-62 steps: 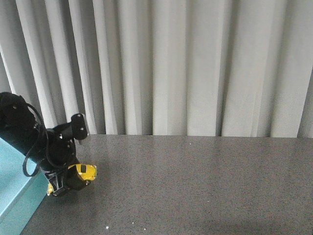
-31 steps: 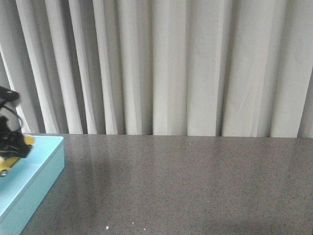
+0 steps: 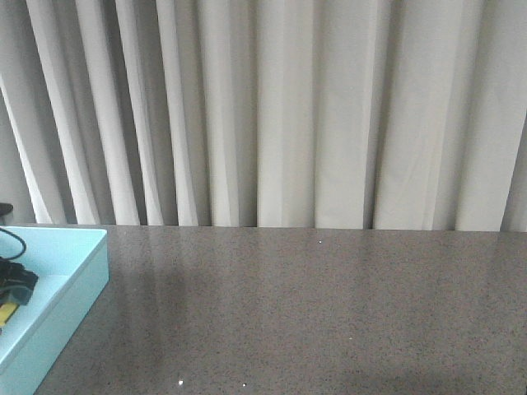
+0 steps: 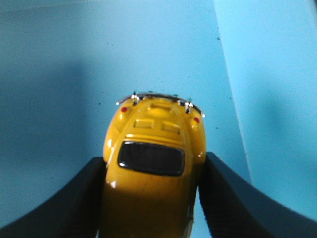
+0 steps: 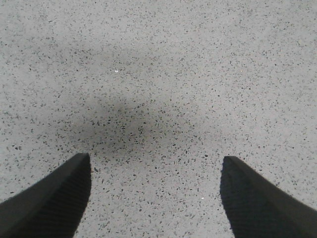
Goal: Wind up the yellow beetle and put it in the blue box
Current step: 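Lift the beetle with the left gripper over the blue box, then lower the beetle into the box and open the left gripper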
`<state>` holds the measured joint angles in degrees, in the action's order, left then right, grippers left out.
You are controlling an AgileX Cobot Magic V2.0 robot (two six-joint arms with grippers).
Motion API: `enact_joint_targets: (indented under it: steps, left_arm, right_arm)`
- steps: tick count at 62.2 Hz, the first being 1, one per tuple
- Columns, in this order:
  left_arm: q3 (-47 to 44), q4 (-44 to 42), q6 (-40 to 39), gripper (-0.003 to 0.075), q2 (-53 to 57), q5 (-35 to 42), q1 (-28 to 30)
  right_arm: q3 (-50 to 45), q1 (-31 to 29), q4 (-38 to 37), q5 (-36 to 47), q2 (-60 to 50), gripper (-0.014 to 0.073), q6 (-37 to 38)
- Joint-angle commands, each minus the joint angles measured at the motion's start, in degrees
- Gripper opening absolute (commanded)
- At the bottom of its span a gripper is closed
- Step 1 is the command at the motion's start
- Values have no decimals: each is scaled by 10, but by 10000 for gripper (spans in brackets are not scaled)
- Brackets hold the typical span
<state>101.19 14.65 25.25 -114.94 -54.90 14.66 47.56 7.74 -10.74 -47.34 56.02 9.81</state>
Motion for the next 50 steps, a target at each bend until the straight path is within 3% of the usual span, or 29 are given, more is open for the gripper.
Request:
enact_joint_targets:
  steps: [1,26,50]
  left_arm:
    - [17,2,-6,245,14,35,1]
    - [17,-11,-8,268,-7,40,1]
    - [17,-26,-24,509,-6,37,1]
  right_arm:
    - [14,0,-11,26,-9,526,1]
    - [14,0,-11,26,-9,526,1]
    - [14,0,-11,26,-9,526,1]
